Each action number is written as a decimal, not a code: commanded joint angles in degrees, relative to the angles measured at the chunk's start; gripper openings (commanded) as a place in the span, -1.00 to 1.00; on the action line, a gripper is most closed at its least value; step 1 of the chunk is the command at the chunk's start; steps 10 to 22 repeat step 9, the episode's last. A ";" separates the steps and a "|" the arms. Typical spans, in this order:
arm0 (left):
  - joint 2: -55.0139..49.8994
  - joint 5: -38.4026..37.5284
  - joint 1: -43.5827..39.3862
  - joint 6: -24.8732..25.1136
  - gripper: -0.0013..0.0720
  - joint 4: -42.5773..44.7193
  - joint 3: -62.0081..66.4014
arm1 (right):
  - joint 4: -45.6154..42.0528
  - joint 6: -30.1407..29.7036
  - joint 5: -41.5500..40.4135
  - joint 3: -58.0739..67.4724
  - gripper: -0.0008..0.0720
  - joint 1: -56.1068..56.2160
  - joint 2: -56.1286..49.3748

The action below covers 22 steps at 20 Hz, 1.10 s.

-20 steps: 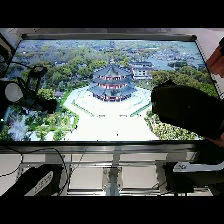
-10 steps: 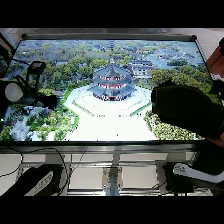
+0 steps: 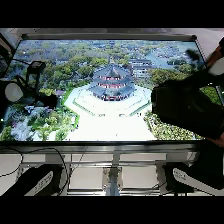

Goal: Fold the clothes and pants, and hang the long-sleeved shirts on hangers.

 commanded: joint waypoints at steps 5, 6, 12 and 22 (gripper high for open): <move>-0.02 0.02 0.04 0.02 0.22 0.00 -0.02 | -1.01 1.73 -3.34 -14.51 -0.92 15.26 0.13; -0.02 0.04 0.04 0.02 0.22 0.00 -0.02 | -1.03 2.40 -3.34 -14.80 -0.92 15.63 0.13; -0.02 0.02 0.04 0.02 0.22 0.00 -0.02 | -0.98 4.33 -3.43 -14.80 -0.92 15.61 0.13; -0.02 0.02 0.04 0.02 0.22 0.00 -0.02 | -0.98 4.33 -3.43 -14.80 -0.92 15.61 0.13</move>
